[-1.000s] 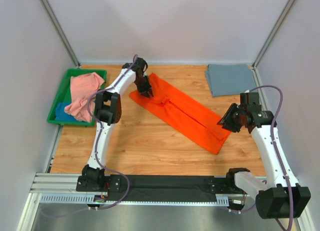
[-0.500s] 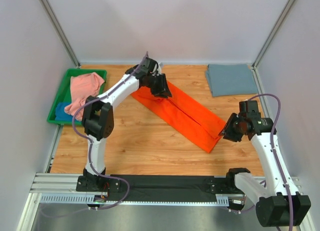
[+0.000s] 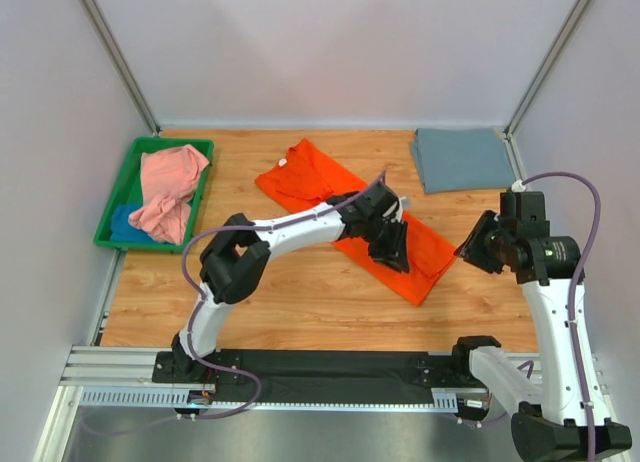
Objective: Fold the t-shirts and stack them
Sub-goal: Fold the tshirt
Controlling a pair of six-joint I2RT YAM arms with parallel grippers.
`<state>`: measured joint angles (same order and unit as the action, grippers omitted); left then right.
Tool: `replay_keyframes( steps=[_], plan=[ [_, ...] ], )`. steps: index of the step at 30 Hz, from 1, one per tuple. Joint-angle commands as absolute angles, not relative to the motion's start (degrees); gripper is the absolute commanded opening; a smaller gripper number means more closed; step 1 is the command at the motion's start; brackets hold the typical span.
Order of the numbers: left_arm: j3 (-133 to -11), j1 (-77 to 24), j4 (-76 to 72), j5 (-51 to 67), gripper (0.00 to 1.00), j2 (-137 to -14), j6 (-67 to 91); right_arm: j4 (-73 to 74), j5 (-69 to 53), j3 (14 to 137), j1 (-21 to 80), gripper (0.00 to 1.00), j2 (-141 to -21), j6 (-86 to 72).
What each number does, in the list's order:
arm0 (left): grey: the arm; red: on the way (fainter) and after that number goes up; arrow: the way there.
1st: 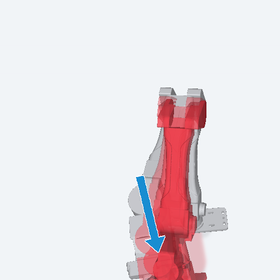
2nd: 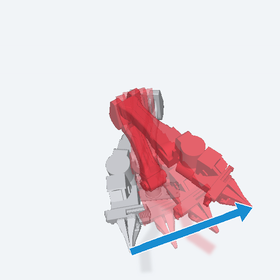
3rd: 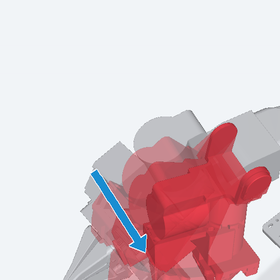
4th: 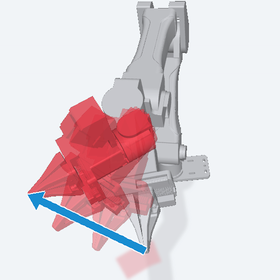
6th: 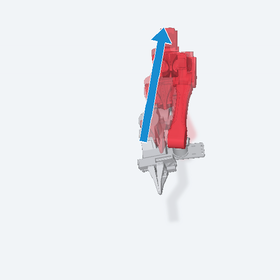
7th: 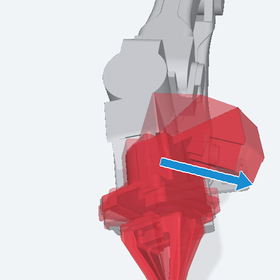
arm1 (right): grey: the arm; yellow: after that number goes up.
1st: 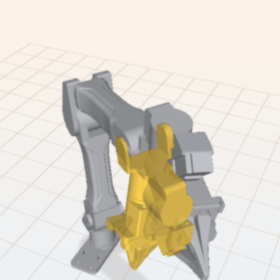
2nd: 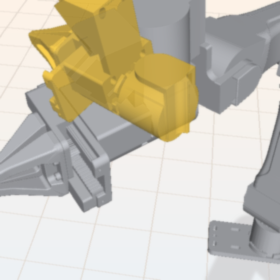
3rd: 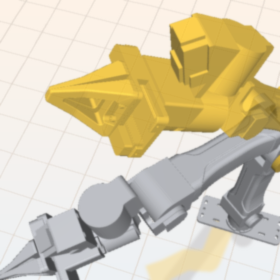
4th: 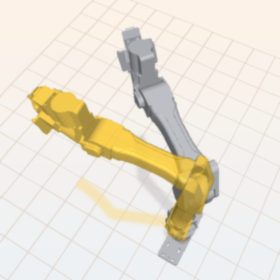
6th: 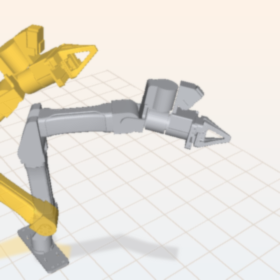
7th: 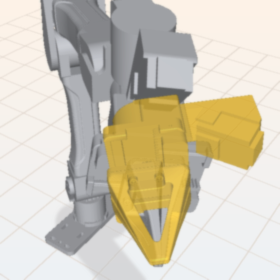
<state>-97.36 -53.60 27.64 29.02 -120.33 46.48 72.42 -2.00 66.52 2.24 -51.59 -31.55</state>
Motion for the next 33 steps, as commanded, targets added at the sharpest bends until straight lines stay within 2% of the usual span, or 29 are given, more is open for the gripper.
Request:
replay_keyframes(
  steps=[1,7,13,17,25,33],
  plan=[
    [-99.3,-56.0,26.6,27.8,0.35,-124.5,49.4,75.3,-1.1,70.1,2.5,0.29,-51.2,-30.7],
    [-100.8,-57.7,25.8,28.8,0.35,-130.5,51.2,74.9,-2.1,68.8,2.5,0.29,-49.4,-31.0],
    [-104.8,-57.7,30.6,28.0,0.34,-130.2,49.9,75.8,-1.8,68.2,2.5,0.30,-47.4,-30.6],
    [-103.9,-57.7,27.6,27.2,0.35,-127.2,52.4,75.1,-3.8,67.9,2.5,0.30,-46.6,-30.2],
    [-110.0,-58.6,27.5,28.9,0.35,-133.0,54.5,75.3,-4.1,68.6,2.5,0.30,-46.8,-30.0],
    [-101.7,-60.4,25.9,29.4,0.34,-132.5,57.3,74.6,-4.6,68.5,2.5,0.29,-47.5,-30.6]
  ],
)
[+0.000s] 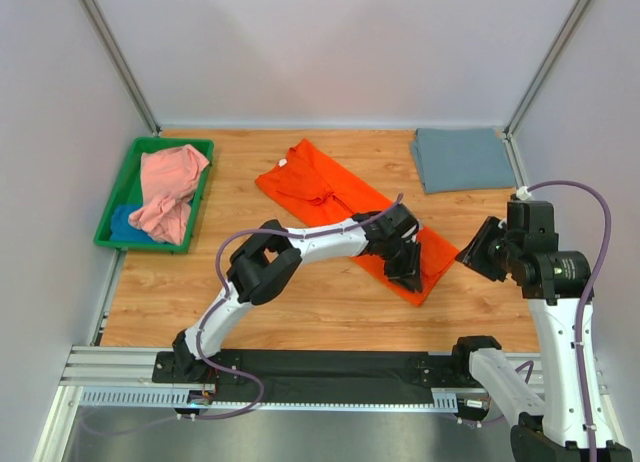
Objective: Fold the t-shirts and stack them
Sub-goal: Fold the tshirt
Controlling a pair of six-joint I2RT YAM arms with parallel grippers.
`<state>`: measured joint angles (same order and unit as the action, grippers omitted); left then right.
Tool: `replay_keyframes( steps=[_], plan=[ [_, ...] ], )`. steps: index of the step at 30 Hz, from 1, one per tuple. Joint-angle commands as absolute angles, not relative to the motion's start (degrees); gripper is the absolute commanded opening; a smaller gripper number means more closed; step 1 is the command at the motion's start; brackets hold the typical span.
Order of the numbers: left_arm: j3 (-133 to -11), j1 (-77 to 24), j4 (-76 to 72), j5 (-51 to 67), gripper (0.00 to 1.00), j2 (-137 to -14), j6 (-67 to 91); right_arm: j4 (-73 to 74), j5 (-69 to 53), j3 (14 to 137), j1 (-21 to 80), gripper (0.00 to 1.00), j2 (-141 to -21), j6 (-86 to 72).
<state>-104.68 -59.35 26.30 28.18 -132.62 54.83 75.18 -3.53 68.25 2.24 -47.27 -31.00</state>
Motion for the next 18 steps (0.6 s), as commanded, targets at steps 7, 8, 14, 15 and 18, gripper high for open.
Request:
replay_keyframes(
  steps=[7,8,14,15,18],
  plan=[
    [-95.7,-60.6,30.7,26.7,0.34,-129.6,56.0,74.3,-4.8,68.8,2.5,0.29,-47.9,-31.1],
    [-95.2,-60.6,31.9,26.6,0.33,-128.9,55.7,74.4,-5.0,68.9,2.5,0.29,-47.9,-30.9],
    [-81.2,-60.6,34.7,23.6,0.33,-118.1,56.2,75.1,-7.0,66.5,2.5,0.32,-50.3,-26.9],
    [-76.9,-60.6,34.7,23.2,0.33,-116.4,56.2,75.3,-7.3,65.1,2.5,0.32,-51.1,-26.5],
    [-69.1,-60.6,35.3,21.4,0.33,-109.3,56.1,73.7,-9.0,61.2,2.5,0.34,-52.8,-25.3]
  ],
)
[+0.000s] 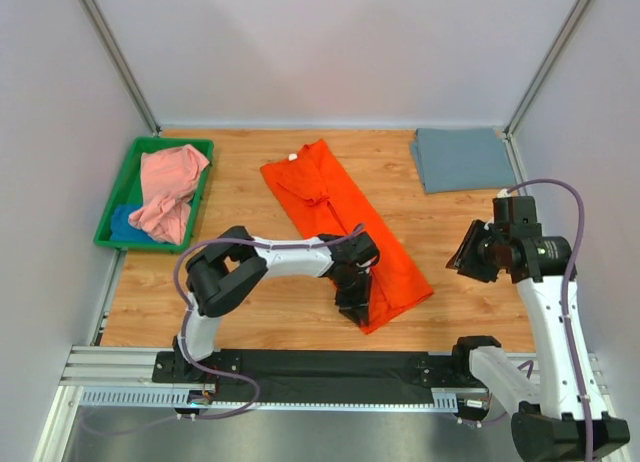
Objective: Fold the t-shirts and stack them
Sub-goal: Fold the tshirt
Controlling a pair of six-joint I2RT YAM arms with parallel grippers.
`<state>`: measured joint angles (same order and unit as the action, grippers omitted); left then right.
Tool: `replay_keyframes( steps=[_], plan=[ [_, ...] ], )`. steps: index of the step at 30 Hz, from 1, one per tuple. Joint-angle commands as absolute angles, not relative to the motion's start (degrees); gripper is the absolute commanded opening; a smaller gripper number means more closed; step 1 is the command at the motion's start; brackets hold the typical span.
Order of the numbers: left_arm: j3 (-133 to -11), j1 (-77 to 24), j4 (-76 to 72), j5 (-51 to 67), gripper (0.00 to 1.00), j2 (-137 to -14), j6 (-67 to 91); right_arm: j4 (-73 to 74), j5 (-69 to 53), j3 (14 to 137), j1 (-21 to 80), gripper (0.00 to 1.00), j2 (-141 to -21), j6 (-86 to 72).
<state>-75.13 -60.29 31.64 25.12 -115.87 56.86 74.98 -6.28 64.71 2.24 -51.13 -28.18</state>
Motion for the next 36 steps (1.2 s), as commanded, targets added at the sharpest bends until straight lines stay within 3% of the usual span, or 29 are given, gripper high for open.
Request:
replay_keyframes(
  steps=[1,8,11,13,18,23,27,31,34,36],
  plan=[
    [-67.2,-60.6,35.5,20.7,0.33,-107.2,56.2,73.0,-9.7,60.3,2.5,0.35,-53.2,-25.2],
    [-53.4,-60.6,38.6,20.2,0.40,-84.1,61.7,64.0,-19.6,49.4,2.8,0.43,-58.1,-25.3],
    [-48.6,-60.5,37.3,20.1,0.49,-75.9,64.9,58.7,-22.9,44.5,4.2,0.48,-61.2,-24.7],
    [-44.9,-60.1,31.4,21.5,0.54,-72.7,67.4,58.5,-21.0,46.4,5.4,0.51,-64.8,-24.6],
    [-42.3,-56.7,17.9,27.2,0.56,-76.9,70.8,59.3,-17.3,54.6,5.4,0.51,-74.5,-24.4],
    [-49.0,-48.2,20.7,26.8,0.52,-83.4,64.1,59.5,-17.5,60.5,5.4,0.45,-80.7,-23.0],
    [-62.9,-37.2,35.5,20.0,0.50,-88.6,55.7,60.5,-18.5,63.0,5.7,0.44,-80.8,-21.9],
    [-73.4,-31.3,41.0,14.3,0.49,-95.8,48.9,60.8,-20.9,61.6,5.5,0.44,-77.8,-21.5],
    [-79.7,-27.0,39.8,12.2,0.35,-102.4,46.7,59.3,-23.8,60.0,5.6,0.40,-74.3,-22.5],
    [-85.7,-25.1,40.7,10.1,0.34,-105.2,45.4,58.6,-25.0,60.0,5.5,0.37,-73.0,-23.0]
  ],
)
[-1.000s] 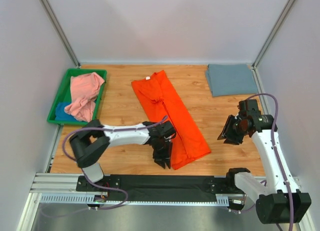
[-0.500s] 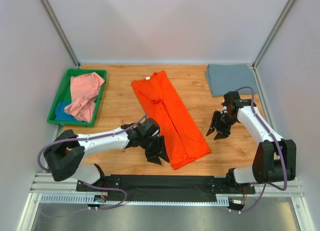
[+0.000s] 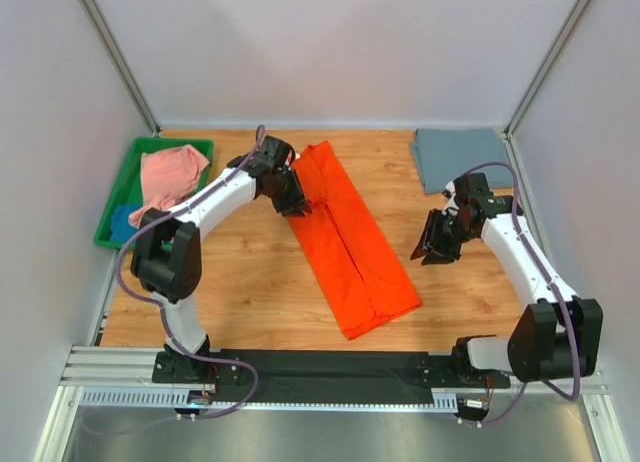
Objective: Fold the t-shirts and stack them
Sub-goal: Fold the tshirt
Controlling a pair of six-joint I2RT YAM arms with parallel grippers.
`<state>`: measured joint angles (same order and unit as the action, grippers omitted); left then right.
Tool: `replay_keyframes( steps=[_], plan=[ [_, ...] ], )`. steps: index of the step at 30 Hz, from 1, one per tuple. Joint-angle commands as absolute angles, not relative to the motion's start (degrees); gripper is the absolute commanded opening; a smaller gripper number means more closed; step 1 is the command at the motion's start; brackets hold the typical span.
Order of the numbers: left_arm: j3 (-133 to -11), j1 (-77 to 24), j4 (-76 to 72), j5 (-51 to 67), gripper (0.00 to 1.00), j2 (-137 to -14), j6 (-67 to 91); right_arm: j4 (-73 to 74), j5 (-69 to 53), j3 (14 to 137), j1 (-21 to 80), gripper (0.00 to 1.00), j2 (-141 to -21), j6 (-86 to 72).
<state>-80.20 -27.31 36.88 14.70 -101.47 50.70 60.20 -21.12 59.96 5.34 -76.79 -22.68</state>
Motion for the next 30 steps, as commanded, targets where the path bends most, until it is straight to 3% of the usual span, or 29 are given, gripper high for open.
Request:
replay_keyframes(
  steps=[1,8,16,23,30],
  plan=[
    [-88.1,-24.8,41.4,8.4,0.33,-108.6,44.8,58.4,-25.7,60.1,5.6,0.36,-72.2,-23.6],
    [-113.0,-23.6,55.8,1.3,0.16,-127.4,43.1,54.1,-27.9,59.6,5.5,0.34,-71.3,-26.5],
    [-112.5,-19.5,53.0,0.1,0.16,-131.0,44.6,55.3,-26.2,63.0,5.6,0.31,-74.4,-26.5],
    [-120.2,-14.5,55.7,0.1,0.17,-138.2,42.2,52.6,-26.6,62.8,5.5,0.31,-73.9,-30.9],
    [-126.4,-10.5,46.9,7.9,0.22,-142.9,41.2,53.0,-26.7,62.5,6.2,0.30,-73.3,-31.7]
  ],
)
